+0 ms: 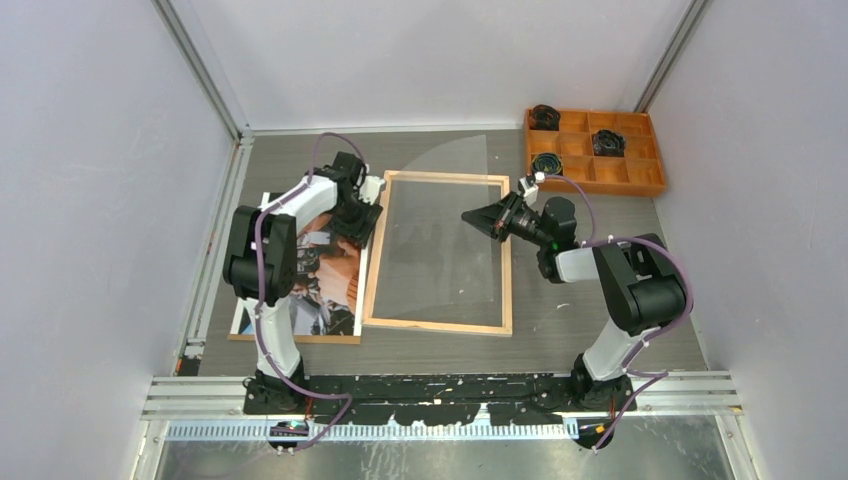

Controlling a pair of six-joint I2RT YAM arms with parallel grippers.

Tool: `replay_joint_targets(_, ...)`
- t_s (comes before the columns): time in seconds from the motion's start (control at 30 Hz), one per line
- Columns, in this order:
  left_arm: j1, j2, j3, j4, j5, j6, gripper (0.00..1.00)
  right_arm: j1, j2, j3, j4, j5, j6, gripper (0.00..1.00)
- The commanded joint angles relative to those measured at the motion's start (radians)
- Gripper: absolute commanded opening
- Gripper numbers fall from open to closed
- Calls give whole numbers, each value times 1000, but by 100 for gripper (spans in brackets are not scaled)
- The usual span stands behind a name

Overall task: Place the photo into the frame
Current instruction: Place the photo frame item in the photo frame.

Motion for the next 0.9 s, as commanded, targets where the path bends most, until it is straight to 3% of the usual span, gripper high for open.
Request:
replay_joint_targets(0.0,14,-3,33,-14,30,0,57,17,5,34,99,3,58,1)
replay_joint_targets(0.87,14,8,14,4,42,-3,57,70,-129,54,-199,100,-91,1)
